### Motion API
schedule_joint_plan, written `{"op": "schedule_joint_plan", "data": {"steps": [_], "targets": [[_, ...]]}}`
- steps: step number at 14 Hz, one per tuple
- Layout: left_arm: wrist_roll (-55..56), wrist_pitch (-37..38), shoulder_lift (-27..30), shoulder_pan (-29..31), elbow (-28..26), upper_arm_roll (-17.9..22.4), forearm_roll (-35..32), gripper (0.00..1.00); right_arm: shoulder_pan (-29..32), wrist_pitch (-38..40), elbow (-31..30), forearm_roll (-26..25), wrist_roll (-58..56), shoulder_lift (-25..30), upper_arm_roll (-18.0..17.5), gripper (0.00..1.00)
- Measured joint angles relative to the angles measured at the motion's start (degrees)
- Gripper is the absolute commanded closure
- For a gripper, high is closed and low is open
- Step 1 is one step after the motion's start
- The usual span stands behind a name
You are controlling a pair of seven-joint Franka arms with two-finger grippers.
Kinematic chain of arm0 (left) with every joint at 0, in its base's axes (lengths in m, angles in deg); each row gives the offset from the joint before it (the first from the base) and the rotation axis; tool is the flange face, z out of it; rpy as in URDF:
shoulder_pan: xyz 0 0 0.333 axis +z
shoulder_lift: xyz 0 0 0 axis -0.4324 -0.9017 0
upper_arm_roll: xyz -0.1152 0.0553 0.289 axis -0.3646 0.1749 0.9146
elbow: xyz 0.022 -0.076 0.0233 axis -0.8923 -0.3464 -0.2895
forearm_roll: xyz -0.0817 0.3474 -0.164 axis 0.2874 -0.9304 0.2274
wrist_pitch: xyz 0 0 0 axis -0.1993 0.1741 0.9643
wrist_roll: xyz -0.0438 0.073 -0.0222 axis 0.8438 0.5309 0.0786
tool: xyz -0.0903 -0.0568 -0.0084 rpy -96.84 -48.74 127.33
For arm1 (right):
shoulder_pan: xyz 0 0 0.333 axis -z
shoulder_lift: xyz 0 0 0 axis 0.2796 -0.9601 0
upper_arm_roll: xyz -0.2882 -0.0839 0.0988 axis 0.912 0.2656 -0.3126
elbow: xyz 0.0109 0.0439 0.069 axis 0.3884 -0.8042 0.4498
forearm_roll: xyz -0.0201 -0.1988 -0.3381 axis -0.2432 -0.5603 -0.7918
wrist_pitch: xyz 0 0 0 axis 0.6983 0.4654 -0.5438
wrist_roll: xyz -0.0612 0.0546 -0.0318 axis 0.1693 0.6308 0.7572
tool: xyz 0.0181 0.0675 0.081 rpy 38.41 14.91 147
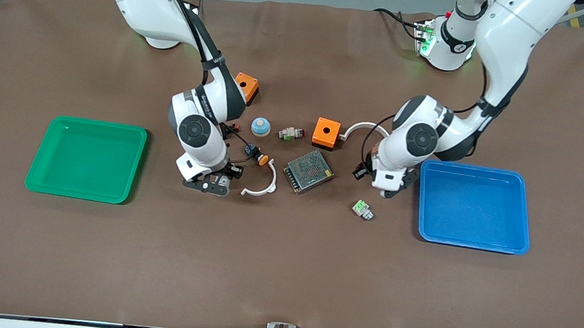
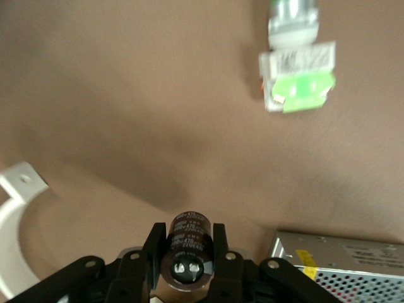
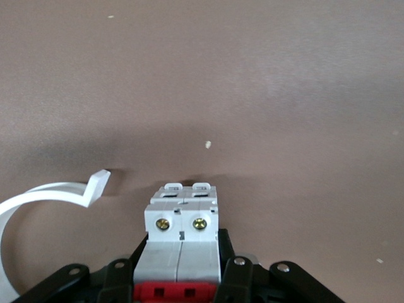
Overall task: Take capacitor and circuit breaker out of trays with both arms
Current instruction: 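Lower the breaker with the right gripper while the left gripper lowers the capacitor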
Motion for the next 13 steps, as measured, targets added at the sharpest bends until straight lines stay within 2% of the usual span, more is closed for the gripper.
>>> {"op": "schedule_joint_plan", "data": {"steps": [1, 3, 4, 5, 6, 7, 8, 9, 10, 13], "targets": [[0.1, -0.1, -0.7, -0.1, 0.0, 0.0, 0.0, 0.69, -0.1, -0.2, 0.2, 0.0, 0.6, -0.5, 0.0, 0.98], [0.1, -0.2, -1.3, -0.1, 0.0, 0.3, 0.0, 0.40, -0.1, -0.6, 0.3, 0.1, 1.6, -0.9, 0.0, 0.98], [0.1, -0.2, -1.3, 0.1, 0.1, 0.4, -0.5, 0.25, -0.1, -0.8, 0.3, 0.3, 1.9, -1.0, 0.0, 0.98], [0.1, -0.2, -1.3, 0.3, 0.2, 0.4, -1.5, 0.02, -0.2, -0.8, 0.3, 0.9, 1.9, -1.0, 0.0, 0.98], [0.1, -0.2, -1.3, 0.5, 0.4, 0.4, -2.5, 0.00, -0.4, -0.8, 0.3, 1.7, 1.9, -1.0, 0.0, 0.97], [0.1, -0.2, -1.2, 0.7, 0.8, 0.4, -3.2, 0.00, -0.7, -0.8, 0.3, 2.3, 1.9, -1.0, 0.0, 0.91], [0.1, -0.2, -1.2, 0.9, 1.3, 0.4, -3.5, 0.00, -1.0, -0.8, 0.3, 2.4, 2.0, -1.0, 0.0, 0.66], [0.1, 0.0, -1.0, 1.1, 2.1, 0.4, -3.7, 0.00, -1.3, -0.8, 0.3, 2.5, 2.1, -1.0, 0.0, 0.14], [0.1, 0.8, -0.6, 1.2, 3.3, 0.5, -3.9, 0.00, -1.5, -0.8, 0.3, 2.5, 2.2, -1.0, 0.0, 0.00], [-0.1, 9.2, 2.1, 1.7, 10.9, 1.0, -7.7, 0.00, -1.6, -0.8, 0.8, 2.5, 2.2, -1.0, 0.3, 0.00]]}}
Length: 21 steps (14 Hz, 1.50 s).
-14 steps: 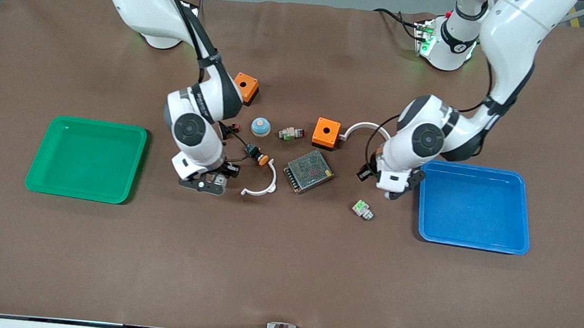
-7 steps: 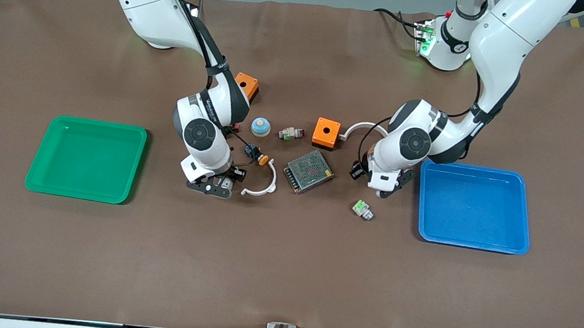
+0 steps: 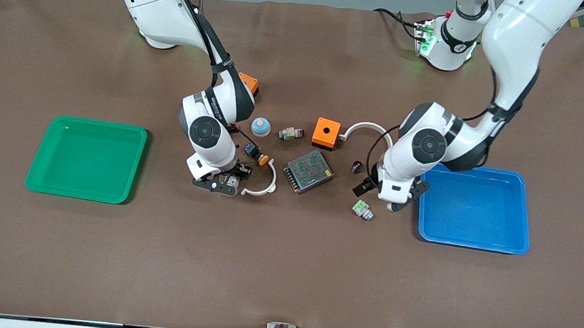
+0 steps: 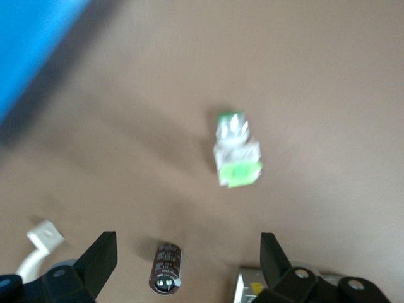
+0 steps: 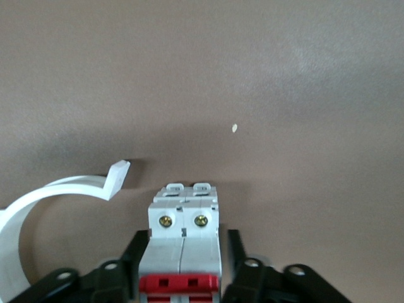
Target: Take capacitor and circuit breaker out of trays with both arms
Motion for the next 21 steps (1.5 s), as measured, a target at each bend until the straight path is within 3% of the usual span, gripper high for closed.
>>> {"op": "schedule_joint_plan", "data": {"steps": [4, 9, 15, 18, 21], "targets": [[-8.3, 12.6, 2.1, 1.2, 12.6, 0.1, -4.6, 0.00, 1.8, 7.5, 6.0, 0.0, -3.7, 0.3, 1.3, 0.00], [-21.9, 21.0, 2.5, 4.2, 22.9, 0.3, -5.3, 0.00, 14.0, 26.0, 15.7, 0.0, -19.1, 5.9, 2.2, 0.00], [-38.2, 28.9, 7.7, 10.9, 24.9, -0.1, -3.9, 0.00, 33.8, 37.2, 17.3, -4.8, -40.8, 13.5, 3.0, 0.00], [-45.7, 32.5, 11.4, 14.9, 24.9, -0.1, 0.5, 0.00, 36.5, 40.4, 18.3, -7.7, -42.7, 15.1, 3.0, 0.00], [-49.0, 35.2, 14.0, 17.4, 24.9, -0.1, 1.5, 0.00, 36.3, 45.4, 23.5, -9.5, -42.7, 15.6, 2.4, 0.00]]}}
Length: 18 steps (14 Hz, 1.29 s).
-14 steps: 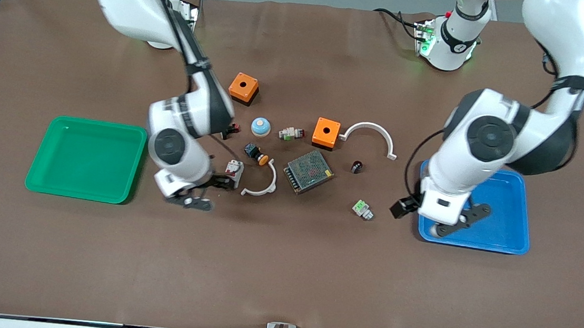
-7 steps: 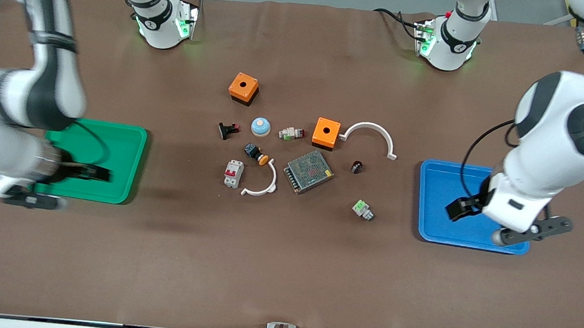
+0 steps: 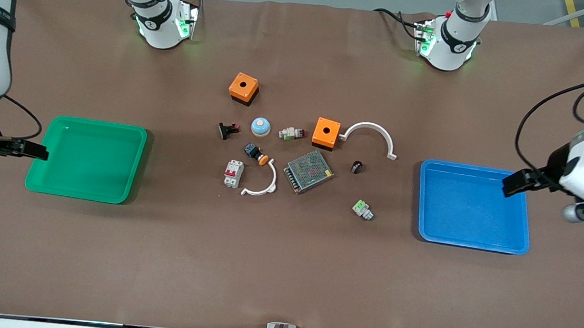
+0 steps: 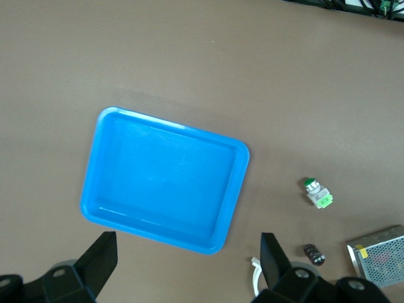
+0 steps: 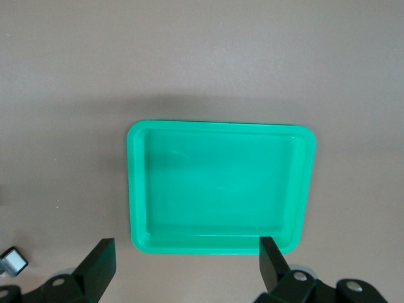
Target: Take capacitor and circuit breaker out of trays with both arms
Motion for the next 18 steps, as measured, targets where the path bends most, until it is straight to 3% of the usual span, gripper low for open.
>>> {"op": "schedule_joint_plan", "data": {"steps": [5, 9, 18], "targets": [[0.0, 2.9, 1.0, 0.1, 0.0, -0.1, 0.0, 0.00, -0.2, 0.8, 1.5, 0.5, 0.1, 0.0, -0.5, 0.00], [0.0, 3.0, 1.2, 0.3, 0.5, 0.1, 0.0, 0.00, 0.6, 2.6, 1.5, 3.9, 0.1, 0.1, -0.2, 0.00], [-1.3, 3.8, 4.6, 0.3, 0.7, -0.2, 0.0, 0.00, 1.6, 2.6, 0.7, 3.4, -4.9, 2.3, 0.0, 0.00]]}}
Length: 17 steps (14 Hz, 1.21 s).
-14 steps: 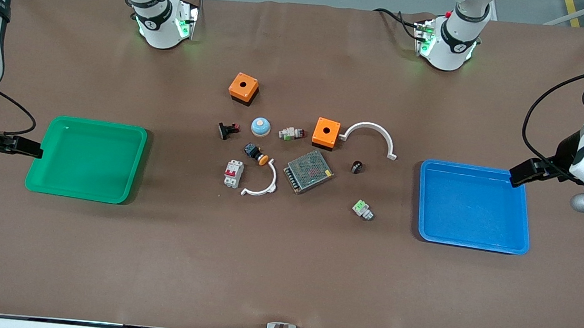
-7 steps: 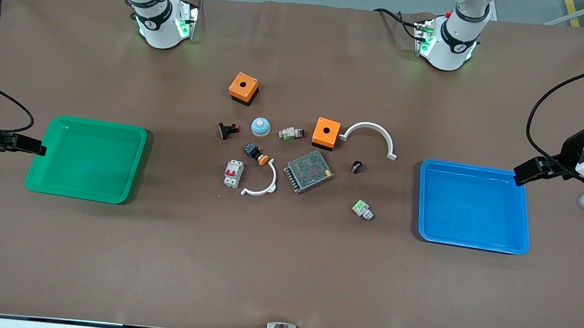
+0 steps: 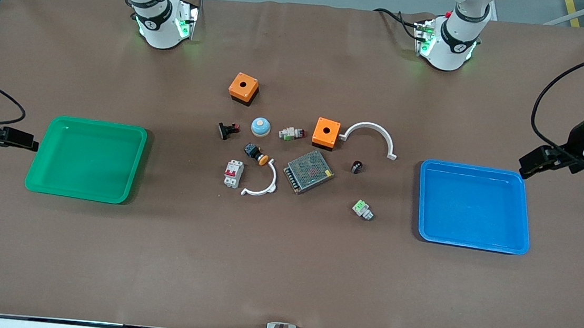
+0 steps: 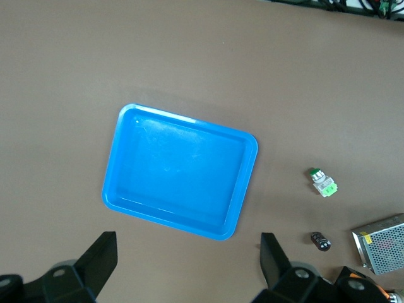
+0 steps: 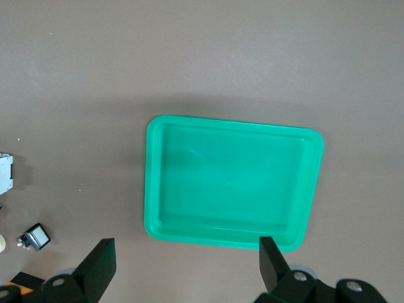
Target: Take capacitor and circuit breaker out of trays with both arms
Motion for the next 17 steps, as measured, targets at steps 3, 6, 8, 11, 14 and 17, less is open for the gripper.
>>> {"op": "schedule_joint_plan", "data": {"steps": [3, 6, 8, 11, 14, 17], "targets": [[-3.4, 2.9, 2.2, 0.0, 0.0, 0.2, 0.0, 0.00, -0.5, -1.9, -5.4, -1.0, -0.1, 5.2, -0.4, 0.00], [-7.6, 5.0, 4.7, -4.3, -0.6, 6.4, 0.3, 0.00, -1.4, -2.7, -10.7, -2.1, 0.0, 10.3, -0.7, 0.00], [-9.5, 5.7, 6.5, -9.6, -2.2, 13.2, 2.2, 0.00, -1.6, -2.7, -12.9, -2.2, 0.0, 13.0, -0.7, 0.00], [-12.5, 5.8, 9.4, -16.8, -5.5, 22.9, 4.2, 0.00, -1.6, -2.8, -15.6, -2.2, 0.0, 16.4, -0.6, 0.00], [-13.6, 5.8, 11.3, -17.5, -7.2, 24.3, 4.9, 0.00, -1.6, -2.9, -17.1, -2.2, 0.0, 18.9, -0.6, 0.00], [-13.5, 5.8, 12.6, -17.5, -8.4, 22.9, 5.0, 0.00, -1.6, -2.8, -17.7, -2.2, 0.0, 20.5, -0.6, 0.00]]}}
